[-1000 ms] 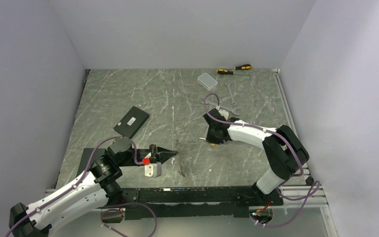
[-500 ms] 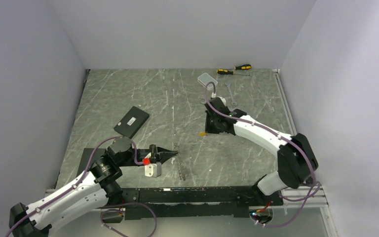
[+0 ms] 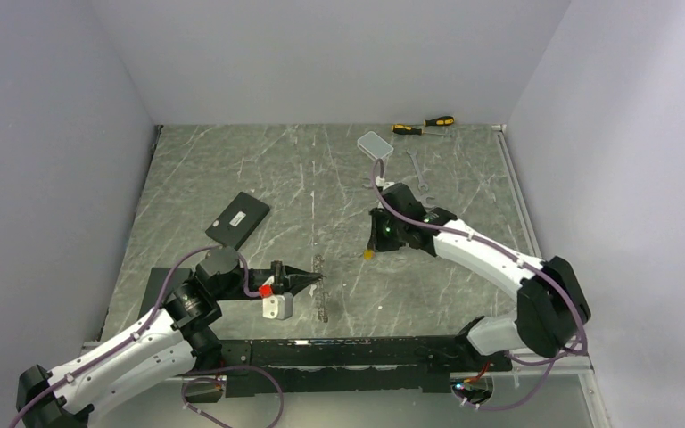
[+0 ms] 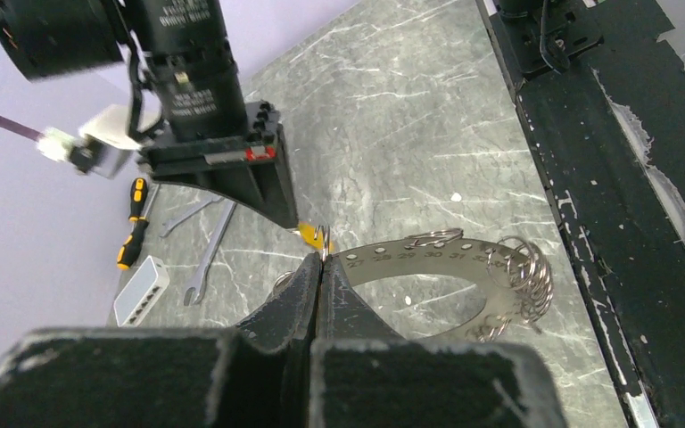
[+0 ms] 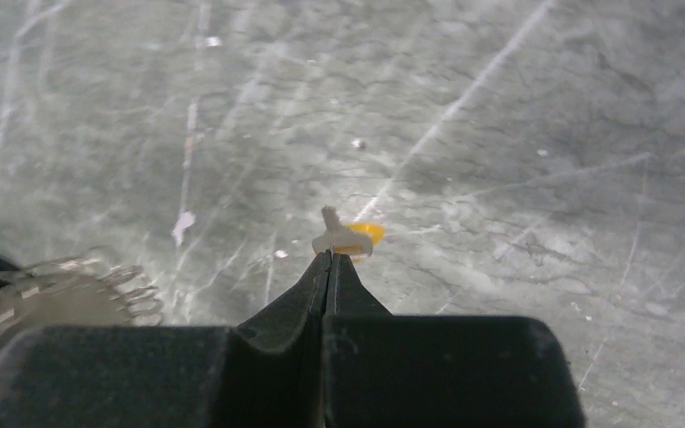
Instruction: Put the keys on the keyring
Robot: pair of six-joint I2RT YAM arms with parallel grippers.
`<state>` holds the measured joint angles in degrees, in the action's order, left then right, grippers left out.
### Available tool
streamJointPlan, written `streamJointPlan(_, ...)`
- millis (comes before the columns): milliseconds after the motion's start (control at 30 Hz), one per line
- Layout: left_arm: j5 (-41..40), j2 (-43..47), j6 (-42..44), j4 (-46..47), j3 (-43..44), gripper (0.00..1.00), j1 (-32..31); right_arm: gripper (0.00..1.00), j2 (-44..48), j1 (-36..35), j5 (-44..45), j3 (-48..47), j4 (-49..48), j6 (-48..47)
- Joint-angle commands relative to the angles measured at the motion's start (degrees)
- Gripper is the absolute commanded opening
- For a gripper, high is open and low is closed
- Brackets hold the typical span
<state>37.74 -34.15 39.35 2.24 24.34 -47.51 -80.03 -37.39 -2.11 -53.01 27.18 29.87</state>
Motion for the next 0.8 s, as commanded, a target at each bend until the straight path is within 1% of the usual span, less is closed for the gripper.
streamJointPlan(0,2.2,-0.1,0.5,2.0,2.2,0.0,-0.2,0.0,6.2,-1.4,-6.5,0.6,-7.2,-8.6)
streamJointPlan(100,2.1,-0.1,0.7,1.6,2.4,0.0,-0.2,0.0,10.3,-4.2,-7.3,3.2,-11.3,-14.4)
streamJointPlan(267,2.7,-0.1,0.3,0.9,2.9,0.0,-0.2,0.0,17.4,-12.4,-7.2,8.4,-18.7,-26.7)
streamJointPlan(367,3.2,-0.5,0.5,-0.2,3.6,0.0,-0.1,0.0,21.4,-14.7,-8.2,11.6,-22.7,-31.5)
streamJointPlan(467,3.3,-0.6,0.7,-0.9,4.0,0.0,-0.2,0.0,24.4,-15.1,-10.8,14.3,-25.4,-33.9)
streamJointPlan(567,2.9,-0.4,0.9,-1.2,3.9,0.0,-0.2,0.0,25.6,-15.5,-11.0,15.2,-25.6,-35.2)
streamJointPlan(767,2.7,-0.5,0.9,-1.6,4.0,0.0,-0.1,0.0,23.6,-15.7,-14.0,13.9,-22.5,-35.6)
